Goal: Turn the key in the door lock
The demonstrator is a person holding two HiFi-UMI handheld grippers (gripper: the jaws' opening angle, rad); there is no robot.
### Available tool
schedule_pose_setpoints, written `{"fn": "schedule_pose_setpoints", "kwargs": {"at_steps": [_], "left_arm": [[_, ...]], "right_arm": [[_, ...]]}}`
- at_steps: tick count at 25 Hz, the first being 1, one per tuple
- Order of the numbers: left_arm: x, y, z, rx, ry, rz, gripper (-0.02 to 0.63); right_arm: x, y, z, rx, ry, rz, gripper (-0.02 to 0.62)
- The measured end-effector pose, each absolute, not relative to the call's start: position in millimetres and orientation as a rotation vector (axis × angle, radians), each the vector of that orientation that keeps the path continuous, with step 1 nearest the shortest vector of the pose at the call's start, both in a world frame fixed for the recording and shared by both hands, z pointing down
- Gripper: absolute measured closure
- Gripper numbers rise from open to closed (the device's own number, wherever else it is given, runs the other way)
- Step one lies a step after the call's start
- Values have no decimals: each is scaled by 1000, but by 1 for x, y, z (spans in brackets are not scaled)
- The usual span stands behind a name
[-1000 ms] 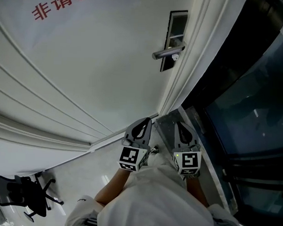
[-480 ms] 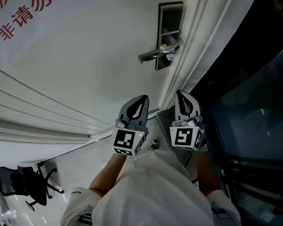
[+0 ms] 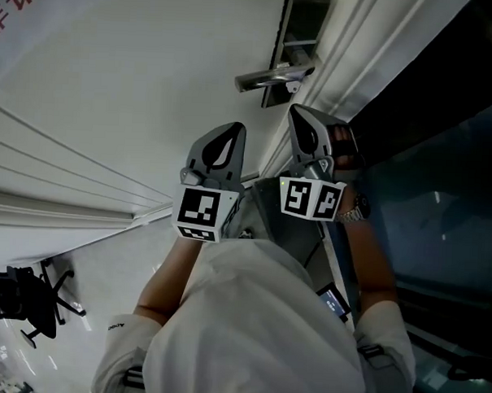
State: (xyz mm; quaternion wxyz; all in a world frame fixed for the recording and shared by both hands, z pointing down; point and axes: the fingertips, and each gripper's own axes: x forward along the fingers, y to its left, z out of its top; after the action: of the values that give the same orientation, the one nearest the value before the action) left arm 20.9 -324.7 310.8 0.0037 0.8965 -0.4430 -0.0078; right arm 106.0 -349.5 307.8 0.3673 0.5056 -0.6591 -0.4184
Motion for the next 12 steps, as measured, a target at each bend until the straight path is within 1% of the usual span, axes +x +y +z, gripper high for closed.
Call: {"fn": "schedule_pose_setpoints", "kwargs": {"at_steps": [4, 5, 6, 8, 9, 12], "left_arm": [[16, -329, 303, 2819, -1396, -34, 595], [16, -330, 302, 2826, -1393, -37, 595], [16, -331, 302, 2826, -1390, -40, 595], [18, -334, 304, 2816, -1391, -39, 595], [18, -335, 306, 2808, -1394, -35, 595], [19, -336, 308, 2790, -1404, -30, 595]], "right_arm": [[112, -371, 309, 1220, -1577, -1066, 594], [113, -375, 311, 1195, -1558, -1056, 579], [113, -379, 313, 1172, -1543, -1044, 532], [115, -387, 317, 1139, -1523, -1025, 482], [115, -390, 318, 1132, -1511, -1028, 472], [113, -400, 315, 1153, -1469, -1086, 472]]}}
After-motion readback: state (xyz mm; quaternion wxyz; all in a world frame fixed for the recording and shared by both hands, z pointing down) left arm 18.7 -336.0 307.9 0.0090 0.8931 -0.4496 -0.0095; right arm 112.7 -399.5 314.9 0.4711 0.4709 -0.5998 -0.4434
